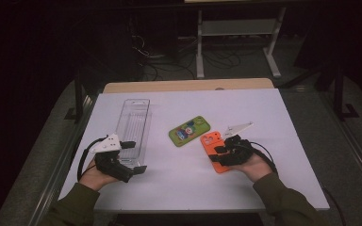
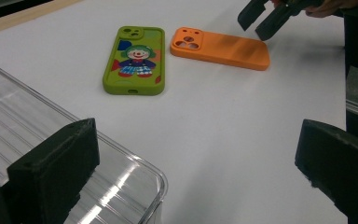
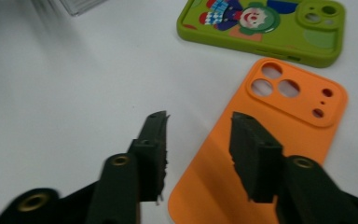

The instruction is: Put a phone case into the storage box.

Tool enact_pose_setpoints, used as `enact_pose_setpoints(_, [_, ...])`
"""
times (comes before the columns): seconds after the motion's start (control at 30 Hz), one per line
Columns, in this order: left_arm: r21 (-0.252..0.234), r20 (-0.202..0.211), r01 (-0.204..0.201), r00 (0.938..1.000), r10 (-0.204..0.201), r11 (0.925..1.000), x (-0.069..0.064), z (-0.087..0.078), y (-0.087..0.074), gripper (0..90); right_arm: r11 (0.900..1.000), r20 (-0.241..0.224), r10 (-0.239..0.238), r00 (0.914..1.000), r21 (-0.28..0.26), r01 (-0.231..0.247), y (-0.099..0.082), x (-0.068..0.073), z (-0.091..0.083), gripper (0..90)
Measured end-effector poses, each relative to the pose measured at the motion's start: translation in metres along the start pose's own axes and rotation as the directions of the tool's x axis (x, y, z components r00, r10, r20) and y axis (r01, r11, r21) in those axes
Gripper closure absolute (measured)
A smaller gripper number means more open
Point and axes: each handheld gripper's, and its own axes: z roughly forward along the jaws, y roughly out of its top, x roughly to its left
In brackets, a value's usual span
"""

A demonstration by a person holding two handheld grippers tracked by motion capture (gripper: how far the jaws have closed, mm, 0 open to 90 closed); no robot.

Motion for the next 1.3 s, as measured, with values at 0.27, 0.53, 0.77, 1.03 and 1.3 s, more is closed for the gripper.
enact_pose_setpoints(0.27, [-0.011,0.0,0.002,1.0,-0.002,0.9999,0.001,-0.001,0.0,0.0,0.9961,-0.029,-0.036,0.9989,0.079,0.039,0.006,0.005,0.021,82.0])
enact_pose_setpoints(0.53, [-0.009,0.003,0.0,1.0,0.0,1.0,0.001,0.0,-0.001,0.0,0.9844,-0.041,-0.08,0.996,0.154,0.085,0.003,0.009,0.035,88.7])
enact_pose_setpoints(0.77, [-0.007,0.003,-0.003,1.0,0.003,1.0,0.001,0.0,0.0,0.0,0.9793,-0.033,-0.065,0.9973,0.189,0.071,0.001,0.009,0.037,88.8])
enact_pose_setpoints(1.03, [-0.01,0.002,-0.005,1.0,0.005,0.9999,0.001,0.0,0.0,0.0,0.977,-0.011,-0.063,0.9979,0.203,0.064,-0.002,0.006,0.034,88.9])
enact_pose_setpoints(1.3, [-0.007,0.001,-0.004,1.0,0.004,1.0,0.0,-0.001,0.0,0.0,0.975,0.025,-0.058,0.998,0.216,0.051,-0.008,-0.002,0.026,88.9])
